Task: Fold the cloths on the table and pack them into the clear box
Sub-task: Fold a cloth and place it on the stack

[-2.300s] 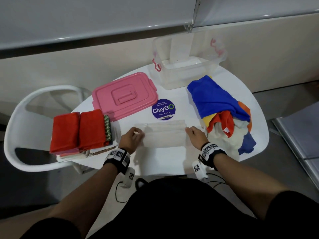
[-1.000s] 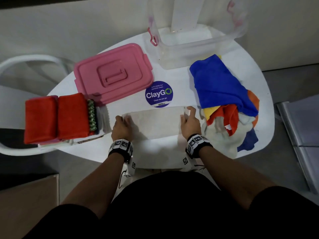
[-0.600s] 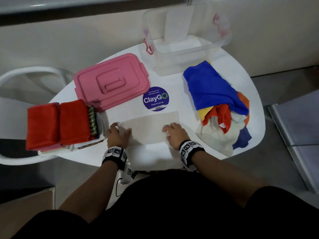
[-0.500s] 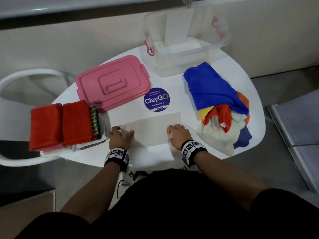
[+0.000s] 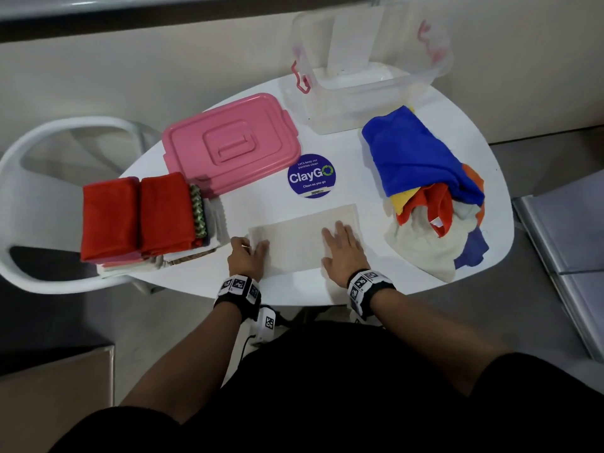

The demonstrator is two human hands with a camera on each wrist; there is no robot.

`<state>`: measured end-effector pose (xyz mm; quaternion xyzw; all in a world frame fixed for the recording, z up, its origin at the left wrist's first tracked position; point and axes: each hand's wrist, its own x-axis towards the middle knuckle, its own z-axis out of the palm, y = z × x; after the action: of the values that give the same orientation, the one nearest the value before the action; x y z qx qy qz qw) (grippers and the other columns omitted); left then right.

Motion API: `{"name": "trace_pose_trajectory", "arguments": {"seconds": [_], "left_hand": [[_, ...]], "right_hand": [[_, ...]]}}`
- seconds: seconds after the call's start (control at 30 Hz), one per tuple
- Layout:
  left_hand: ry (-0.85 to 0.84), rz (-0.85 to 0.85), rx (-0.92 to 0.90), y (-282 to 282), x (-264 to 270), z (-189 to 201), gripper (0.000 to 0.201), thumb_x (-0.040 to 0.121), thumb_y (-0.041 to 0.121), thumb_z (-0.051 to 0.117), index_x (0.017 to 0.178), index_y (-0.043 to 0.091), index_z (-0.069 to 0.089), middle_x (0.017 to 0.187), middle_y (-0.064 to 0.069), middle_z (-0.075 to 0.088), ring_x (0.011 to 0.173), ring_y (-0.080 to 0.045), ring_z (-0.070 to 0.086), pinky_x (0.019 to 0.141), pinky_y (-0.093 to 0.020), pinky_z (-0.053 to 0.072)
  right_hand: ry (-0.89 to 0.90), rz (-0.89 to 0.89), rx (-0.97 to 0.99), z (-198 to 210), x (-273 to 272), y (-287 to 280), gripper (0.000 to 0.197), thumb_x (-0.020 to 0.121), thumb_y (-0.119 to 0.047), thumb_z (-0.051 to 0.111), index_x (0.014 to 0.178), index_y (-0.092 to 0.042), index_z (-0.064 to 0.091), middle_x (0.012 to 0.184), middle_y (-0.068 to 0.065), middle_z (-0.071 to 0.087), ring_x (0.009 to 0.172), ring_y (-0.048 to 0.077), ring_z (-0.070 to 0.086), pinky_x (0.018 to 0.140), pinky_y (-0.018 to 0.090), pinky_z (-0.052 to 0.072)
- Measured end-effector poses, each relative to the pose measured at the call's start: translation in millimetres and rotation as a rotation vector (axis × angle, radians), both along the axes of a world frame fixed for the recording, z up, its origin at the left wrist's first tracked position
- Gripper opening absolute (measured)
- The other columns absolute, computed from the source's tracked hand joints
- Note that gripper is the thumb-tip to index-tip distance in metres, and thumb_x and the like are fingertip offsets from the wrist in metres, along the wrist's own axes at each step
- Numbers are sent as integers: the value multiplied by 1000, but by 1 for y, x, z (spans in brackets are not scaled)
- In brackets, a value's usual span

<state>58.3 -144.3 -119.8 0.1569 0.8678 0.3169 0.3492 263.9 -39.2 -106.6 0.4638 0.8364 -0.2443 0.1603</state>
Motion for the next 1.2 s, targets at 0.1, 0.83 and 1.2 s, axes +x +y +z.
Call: {"name": "trace_pose_trajectory", "arguments": {"seconds": [0.1, 0.83, 1.2], "left_hand": [[-39, 22, 2, -9, -1, 0, 60, 79, 51, 74, 121, 19, 44, 80, 0, 57, 80, -23, 58, 73, -33, 44], [-139, 15, 253, 16, 22, 47, 52, 84, 17, 74, 124, 15, 40, 106, -5, 58, 84, -24, 63, 64, -33, 53], [213, -443, 167, 36, 15, 16, 40, 91, 21, 61, 130, 18, 56, 127, -7, 55, 104, -23, 56, 94, -40, 48]], "right_hand": [[-7, -33, -28, 2, 5, 3, 83, 93, -34, 55, 158, -21, 4, 164, 8, -12, 151, 27, -10, 123, 44, 11], [598, -359, -441, 19, -12, 2, 42, 83, -4, 58, 116, -26, 68, 91, 5, 68, 85, 17, 64, 85, 31, 53], [284, -393, -495, 3, -19, 11, 46, 93, -32, 60, 135, -16, 49, 124, 8, 63, 110, 28, 60, 93, 32, 45]]}}
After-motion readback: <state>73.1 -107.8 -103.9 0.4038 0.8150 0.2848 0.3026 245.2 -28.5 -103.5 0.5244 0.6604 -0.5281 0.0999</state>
